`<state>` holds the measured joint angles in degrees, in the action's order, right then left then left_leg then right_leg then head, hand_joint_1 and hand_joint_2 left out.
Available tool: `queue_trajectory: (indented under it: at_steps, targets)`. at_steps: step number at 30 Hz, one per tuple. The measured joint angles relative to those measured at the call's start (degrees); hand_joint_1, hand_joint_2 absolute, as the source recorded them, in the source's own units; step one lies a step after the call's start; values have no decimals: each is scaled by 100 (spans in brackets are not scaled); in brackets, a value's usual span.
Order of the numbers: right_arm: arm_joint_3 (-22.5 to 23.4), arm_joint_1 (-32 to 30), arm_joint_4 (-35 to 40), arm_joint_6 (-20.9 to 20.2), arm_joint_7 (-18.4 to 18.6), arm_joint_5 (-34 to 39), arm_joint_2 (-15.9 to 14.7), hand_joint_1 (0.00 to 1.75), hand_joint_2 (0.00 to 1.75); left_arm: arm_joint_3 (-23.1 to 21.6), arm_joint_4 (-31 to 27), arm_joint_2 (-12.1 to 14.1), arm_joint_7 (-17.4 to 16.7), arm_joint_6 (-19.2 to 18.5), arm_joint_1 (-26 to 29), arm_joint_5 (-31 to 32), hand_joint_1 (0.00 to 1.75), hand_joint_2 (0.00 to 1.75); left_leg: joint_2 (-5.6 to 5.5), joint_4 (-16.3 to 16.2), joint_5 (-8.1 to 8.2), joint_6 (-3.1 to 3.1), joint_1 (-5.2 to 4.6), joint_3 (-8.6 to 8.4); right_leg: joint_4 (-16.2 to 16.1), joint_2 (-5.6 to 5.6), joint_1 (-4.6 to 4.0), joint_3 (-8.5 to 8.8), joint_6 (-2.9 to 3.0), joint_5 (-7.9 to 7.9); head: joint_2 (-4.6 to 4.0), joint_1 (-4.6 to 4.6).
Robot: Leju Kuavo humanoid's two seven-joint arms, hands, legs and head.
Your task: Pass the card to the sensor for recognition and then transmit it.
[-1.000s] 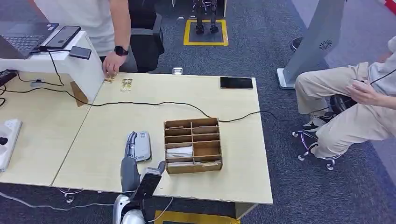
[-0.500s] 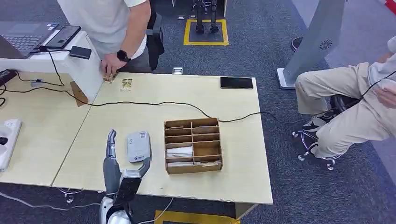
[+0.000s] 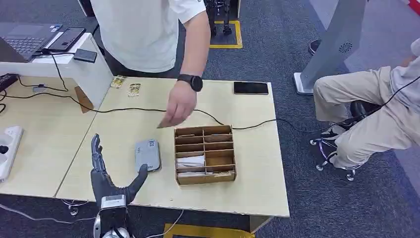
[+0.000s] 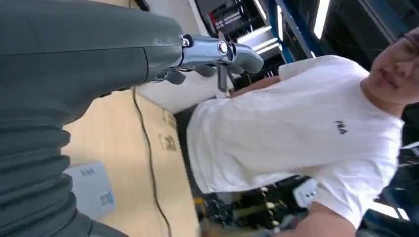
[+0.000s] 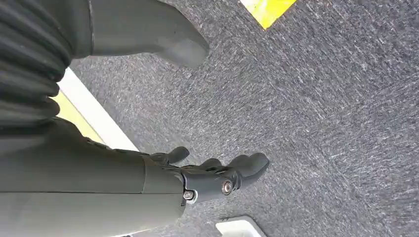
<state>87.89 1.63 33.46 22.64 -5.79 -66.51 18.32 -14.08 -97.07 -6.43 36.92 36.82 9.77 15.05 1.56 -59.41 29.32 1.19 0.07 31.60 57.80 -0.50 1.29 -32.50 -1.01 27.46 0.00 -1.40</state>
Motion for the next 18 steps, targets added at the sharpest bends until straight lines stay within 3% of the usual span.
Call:
queue_trajectory:
  at_steps: [4,6,9,15,18]
  targets:
    - [42,0,-33,18,-55,22,0,0,175,-297,-492,90,271,-649,122,-575,0,175,1,0,0,0,0,0,0,1,-1,-1,0,0,0,0]
    - [46,0,-52,63,-74,35,0,0,175,-410,-702,140,306,-769,183,-627,0,175,1,0,0,0,1,0,0,1,-1,-1,0,0,0,2]
    - [59,0,-92,147,-76,120,0,0,175,-573,-972,221,306,-789,254,-780,0,175,1,0,0,0,0,0,0,0,-1,-1,0,0,0,0]
    - [61,0,-195,286,-114,173,0,0,175,-926,-1294,289,306,-456,205,-675,0,175,1,0,0,0,0,-1,0,1,0,-1,0,0,0,2]
    - [61,1,-240,306,-133,170,0,0,175,-1101,-1407,302,306,-386,119,-937,0,175,1,0,0,0,0,-1,0,1,0,0,0,-1,0,2]
